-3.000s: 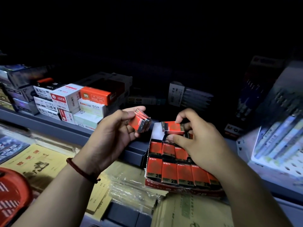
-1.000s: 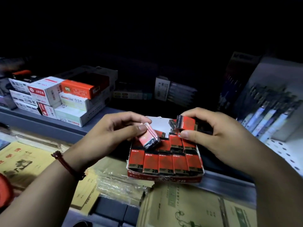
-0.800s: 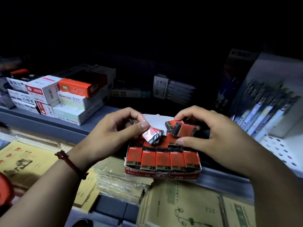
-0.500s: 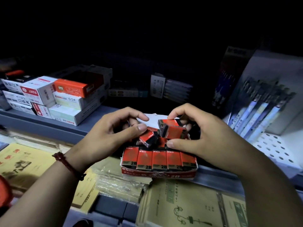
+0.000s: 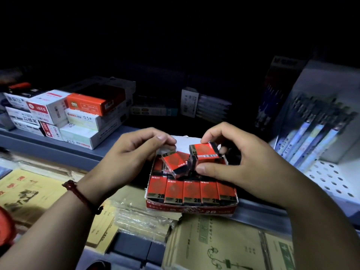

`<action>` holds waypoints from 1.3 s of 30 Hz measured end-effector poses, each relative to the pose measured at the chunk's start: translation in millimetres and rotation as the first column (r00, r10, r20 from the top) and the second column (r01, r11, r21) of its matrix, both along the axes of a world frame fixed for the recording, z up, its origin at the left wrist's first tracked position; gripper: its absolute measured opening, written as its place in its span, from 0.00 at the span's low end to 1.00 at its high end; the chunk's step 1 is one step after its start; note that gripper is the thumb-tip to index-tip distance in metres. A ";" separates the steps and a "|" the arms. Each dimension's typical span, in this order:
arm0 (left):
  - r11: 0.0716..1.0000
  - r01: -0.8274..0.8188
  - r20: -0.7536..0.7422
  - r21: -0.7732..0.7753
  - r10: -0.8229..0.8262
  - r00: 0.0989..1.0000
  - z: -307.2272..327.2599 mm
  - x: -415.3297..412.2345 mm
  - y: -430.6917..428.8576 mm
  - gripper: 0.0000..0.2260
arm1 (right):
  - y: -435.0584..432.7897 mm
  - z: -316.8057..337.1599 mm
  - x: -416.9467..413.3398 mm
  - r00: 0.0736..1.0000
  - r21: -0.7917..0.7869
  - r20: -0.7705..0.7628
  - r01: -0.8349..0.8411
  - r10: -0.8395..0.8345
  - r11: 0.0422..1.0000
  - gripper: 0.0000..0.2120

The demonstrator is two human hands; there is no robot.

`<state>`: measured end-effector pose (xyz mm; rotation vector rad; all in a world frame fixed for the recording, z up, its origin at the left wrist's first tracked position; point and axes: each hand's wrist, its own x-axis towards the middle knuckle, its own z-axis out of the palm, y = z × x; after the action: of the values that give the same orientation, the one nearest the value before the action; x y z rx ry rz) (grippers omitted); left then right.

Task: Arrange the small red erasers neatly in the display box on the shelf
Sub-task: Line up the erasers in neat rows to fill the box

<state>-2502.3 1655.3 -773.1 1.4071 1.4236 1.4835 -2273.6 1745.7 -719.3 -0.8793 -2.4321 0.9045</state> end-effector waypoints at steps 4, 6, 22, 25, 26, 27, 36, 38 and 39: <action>0.986 -0.166 -0.205 -0.016 0.159 0.966 -0.3 -5.4 13.9 0.06 | 4.1 -0.4 0.0 0.999 -0.021 -0.053 -0.002 0.001 1.000 0.19; 0.984 -0.173 -0.336 -0.042 0.149 0.930 3.9 -9.4 23.1 0.06 | 5.7 -1.9 -1.5 0.996 -0.038 -0.088 0.008 -0.011 0.999 0.16; 0.979 -0.044 -0.447 -0.199 -0.051 0.893 21.8 -11.9 39.9 0.05 | 27.9 -27.8 -31.4 0.958 -0.029 -0.223 0.180 -0.182 0.983 0.19; 0.992 -0.010 -0.372 -0.129 -0.039 0.927 16.1 -15.9 38.9 0.06 | 32.0 -29.1 -32.0 0.955 -0.041 -0.224 0.188 -0.192 0.981 0.19; 0.995 -0.014 -0.301 -0.103 -0.018 0.953 14.0 -17.1 37.9 0.08 | 32.0 -29.2 -31.8 0.957 -0.037 -0.219 0.188 -0.191 0.982 0.19; 0.996 -0.033 -0.207 -0.080 0.016 0.978 11.6 -19.3 37.4 0.09 | 31.7 -28.4 -31.8 0.957 -0.028 -0.220 0.188 -0.189 0.982 0.18; 1.000 -0.015 -0.054 0.002 0.015 0.998 4.4 -24.6 35.6 0.10 | 28.1 -28.3 -30.7 0.962 -0.018 -0.202 0.185 -0.184 0.983 0.19; 1.000 -0.003 -0.232 0.023 0.009 0.973 5.7 -24.4 36.0 0.11 | 26.6 -27.6 -29.9 0.966 -0.016 -0.196 0.170 -0.170 0.985 0.19; 1.000 0.007 -0.345 0.030 0.003 0.938 7.5 -23.8 36.0 0.12 | 26.1 -27.1 -29.6 0.968 -0.017 -0.193 0.161 -0.162 0.987 0.19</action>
<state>-2526.1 1691.2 -765.6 1.7532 1.6110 1.3041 -2303.1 1771.7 -746.4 -0.9288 -2.1612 0.8874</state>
